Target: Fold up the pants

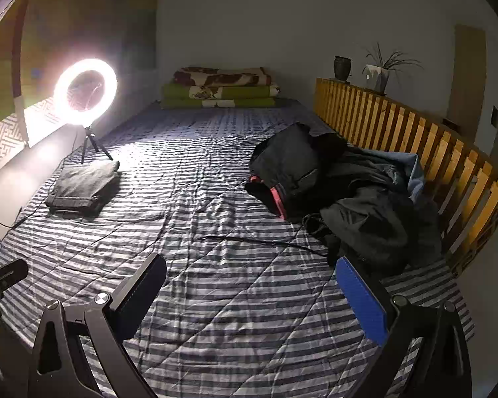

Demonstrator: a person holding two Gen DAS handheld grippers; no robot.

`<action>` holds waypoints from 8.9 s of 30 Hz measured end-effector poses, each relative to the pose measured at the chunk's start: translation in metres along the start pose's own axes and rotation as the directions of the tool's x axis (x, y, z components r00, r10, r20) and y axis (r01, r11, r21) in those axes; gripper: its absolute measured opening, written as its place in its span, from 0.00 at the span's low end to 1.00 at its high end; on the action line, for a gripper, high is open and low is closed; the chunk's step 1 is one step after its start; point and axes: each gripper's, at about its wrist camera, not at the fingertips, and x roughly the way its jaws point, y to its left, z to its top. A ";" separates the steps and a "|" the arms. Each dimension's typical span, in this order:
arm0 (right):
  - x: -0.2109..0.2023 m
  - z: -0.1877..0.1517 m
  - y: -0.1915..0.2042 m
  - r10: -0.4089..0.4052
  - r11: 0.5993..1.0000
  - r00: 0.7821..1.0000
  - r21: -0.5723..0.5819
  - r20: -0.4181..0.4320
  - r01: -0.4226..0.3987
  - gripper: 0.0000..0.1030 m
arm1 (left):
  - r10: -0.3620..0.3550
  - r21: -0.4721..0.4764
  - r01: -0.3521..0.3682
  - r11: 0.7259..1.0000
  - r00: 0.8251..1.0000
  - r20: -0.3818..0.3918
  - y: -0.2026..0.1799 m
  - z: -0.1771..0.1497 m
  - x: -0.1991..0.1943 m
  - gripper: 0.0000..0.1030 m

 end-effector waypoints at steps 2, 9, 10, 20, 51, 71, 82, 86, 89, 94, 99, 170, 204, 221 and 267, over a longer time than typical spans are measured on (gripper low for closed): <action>0.002 0.002 -0.002 -0.006 1.000 1.000 -0.001 0.001 0.006 0.98 | 0.000 -0.004 0.000 1.000 1.000 0.000 0.001 0.001 0.001 0.99; 0.002 0.001 -0.002 -0.001 1.000 1.000 0.003 -0.003 0.001 0.98 | 0.008 0.001 -0.008 1.000 1.000 0.014 0.001 0.003 0.000 0.99; 0.001 0.001 -0.001 0.000 1.000 1.000 0.003 -0.002 0.000 0.98 | 0.009 0.001 -0.009 1.000 1.000 0.016 0.001 0.002 0.000 0.99; -0.004 0.002 0.001 0.011 1.000 1.000 0.000 0.018 -0.011 0.98 | 0.030 -0.009 -0.030 1.000 0.999 0.036 0.005 -0.002 -0.012 0.99; -0.032 -0.016 -0.004 0.020 1.000 0.998 -0.009 0.051 -0.020 0.98 | -0.012 0.002 0.012 1.000 0.997 0.076 -0.014 -0.007 -0.038 0.99; 0.040 0.013 -0.018 -0.068 0.997 0.995 -0.025 0.078 0.070 0.98 | -0.029 0.021 0.029 0.999 1.000 0.010 -0.012 0.004 0.030 0.99; 0.157 0.087 -0.057 -0.106 0.993 0.994 0.049 -0.033 0.107 0.97 | -0.017 -0.013 0.016 1.000 1.000 -0.010 0.016 0.029 0.074 0.98; 0.203 0.100 -0.064 -0.118 0.990 0.989 0.067 -0.094 0.124 0.89 | -0.003 -0.012 0.002 1.000 1.000 -0.019 0.025 0.039 0.090 0.98; 0.239 0.110 -0.069 -0.153 0.984 0.980 0.072 -0.131 0.163 0.89 | 0.007 -0.018 -0.007 1.000 1.000 -0.020 0.033 0.044 0.097 0.98; 0.289 0.122 -0.084 -0.155 0.974 0.966 0.129 -0.209 0.184 0.87 | 0.025 -0.038 -0.026 0.999 0.999 -0.028 0.050 0.045 0.103 0.98; 0.316 0.127 -0.097 -0.158 0.965 0.952 0.163 -0.260 0.205 0.74 | 0.035 -0.067 -0.038 0.997 0.998 -0.045 0.067 0.041 0.109 0.95; 0.092 0.023 0.048 0.174 0.962 0.945 -0.157 -0.277 -0.224 0.10 | -0.031 -0.216 0.009 0.976 0.995 -0.099 0.121 -0.047 0.076 0.92; 0.110 0.081 0.278 0.490 0.639 0.697 -0.328 -0.523 -0.696 0.65 | -0.092 -0.397 -0.024 0.917 0.958 -0.271 0.191 -0.143 0.082 0.92; 0.201 -0.070 0.402 0.146 0.301 0.638 -0.581 -0.756 -0.757 0.49 | -0.132 -0.426 0.005 0.905 0.954 -0.270 0.200 -0.162 0.082 0.92; 0.118 -0.021 -0.030 0.192 0.981 0.922 0.091 -0.336 -0.171 0.45 | -0.025 -0.319 -0.057 0.946 0.969 -0.246 0.221 -0.124 0.120 0.90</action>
